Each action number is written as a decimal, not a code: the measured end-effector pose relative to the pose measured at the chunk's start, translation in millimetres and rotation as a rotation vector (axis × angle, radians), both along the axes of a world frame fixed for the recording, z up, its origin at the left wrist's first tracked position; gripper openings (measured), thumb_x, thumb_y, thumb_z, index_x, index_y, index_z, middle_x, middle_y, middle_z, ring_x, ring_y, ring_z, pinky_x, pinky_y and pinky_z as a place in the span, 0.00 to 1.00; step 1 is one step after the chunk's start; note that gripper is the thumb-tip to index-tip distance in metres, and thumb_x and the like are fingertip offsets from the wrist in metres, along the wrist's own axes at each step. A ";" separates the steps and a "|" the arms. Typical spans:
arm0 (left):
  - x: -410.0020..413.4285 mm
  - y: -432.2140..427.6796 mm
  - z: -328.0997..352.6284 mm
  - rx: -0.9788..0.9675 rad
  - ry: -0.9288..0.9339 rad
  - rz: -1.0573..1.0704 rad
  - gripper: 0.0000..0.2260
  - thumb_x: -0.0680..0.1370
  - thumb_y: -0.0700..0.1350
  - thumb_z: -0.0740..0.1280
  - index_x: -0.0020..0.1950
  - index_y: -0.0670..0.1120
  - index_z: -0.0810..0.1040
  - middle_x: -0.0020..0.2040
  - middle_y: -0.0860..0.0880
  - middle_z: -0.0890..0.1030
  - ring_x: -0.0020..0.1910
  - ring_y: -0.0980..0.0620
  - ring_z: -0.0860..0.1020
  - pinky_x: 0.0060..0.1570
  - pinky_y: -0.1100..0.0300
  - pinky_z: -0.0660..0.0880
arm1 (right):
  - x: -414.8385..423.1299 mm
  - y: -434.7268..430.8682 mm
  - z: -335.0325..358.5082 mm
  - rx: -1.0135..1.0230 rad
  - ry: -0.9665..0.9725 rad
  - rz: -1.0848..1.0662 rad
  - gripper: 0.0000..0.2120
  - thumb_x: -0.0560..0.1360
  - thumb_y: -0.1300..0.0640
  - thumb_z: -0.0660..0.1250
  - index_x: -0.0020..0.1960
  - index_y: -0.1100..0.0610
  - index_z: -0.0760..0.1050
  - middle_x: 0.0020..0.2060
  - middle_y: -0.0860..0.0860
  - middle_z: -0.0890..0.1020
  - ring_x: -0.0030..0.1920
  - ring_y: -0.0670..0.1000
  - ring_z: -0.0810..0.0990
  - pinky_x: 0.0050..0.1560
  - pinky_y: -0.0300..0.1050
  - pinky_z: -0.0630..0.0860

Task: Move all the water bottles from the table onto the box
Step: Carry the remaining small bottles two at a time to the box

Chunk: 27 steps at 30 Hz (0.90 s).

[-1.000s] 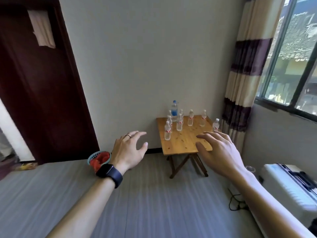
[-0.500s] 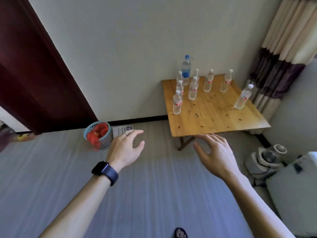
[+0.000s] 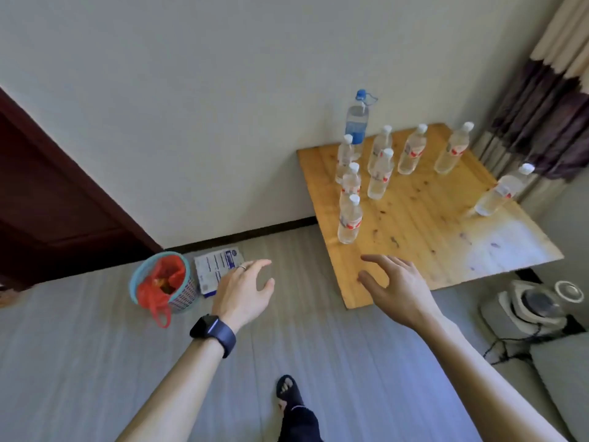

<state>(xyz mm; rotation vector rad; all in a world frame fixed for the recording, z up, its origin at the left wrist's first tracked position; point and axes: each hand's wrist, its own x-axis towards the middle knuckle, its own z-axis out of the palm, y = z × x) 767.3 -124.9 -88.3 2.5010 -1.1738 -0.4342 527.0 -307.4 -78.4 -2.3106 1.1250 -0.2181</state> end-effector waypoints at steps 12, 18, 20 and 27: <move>152.9 -206.5 -7.7 0.095 0.019 -0.374 0.19 0.80 0.53 0.64 0.71 0.55 0.72 0.70 0.51 0.74 0.68 0.48 0.72 0.65 0.51 0.70 | 108.1 -103.9 -42.2 0.181 0.052 -0.332 0.26 0.78 0.35 0.61 0.72 0.45 0.69 0.70 0.47 0.75 0.71 0.54 0.69 0.66 0.51 0.70; 199.3 -328.0 -31.8 0.153 0.059 -0.511 0.20 0.80 0.53 0.63 0.72 0.54 0.71 0.71 0.49 0.74 0.70 0.47 0.71 0.68 0.50 0.69 | 150.5 -160.2 -82.3 0.330 0.024 -0.514 0.37 0.75 0.32 0.64 0.76 0.50 0.63 0.73 0.51 0.70 0.71 0.54 0.69 0.66 0.50 0.69; 209.5 -361.3 -33.8 0.203 0.060 -0.558 0.21 0.80 0.53 0.64 0.74 0.53 0.70 0.72 0.48 0.73 0.70 0.47 0.70 0.68 0.50 0.69 | 167.3 -171.8 -94.4 0.403 -0.013 -0.577 0.43 0.72 0.31 0.67 0.78 0.50 0.58 0.75 0.51 0.67 0.73 0.54 0.68 0.69 0.51 0.69; 232.3 -460.6 -51.0 0.315 0.176 -0.599 0.32 0.78 0.56 0.67 0.78 0.54 0.59 0.72 0.47 0.71 0.70 0.46 0.70 0.62 0.52 0.71 | 230.2 -205.6 -130.2 0.520 -0.138 -0.802 0.48 0.67 0.35 0.75 0.79 0.48 0.56 0.76 0.49 0.64 0.73 0.55 0.67 0.70 0.53 0.68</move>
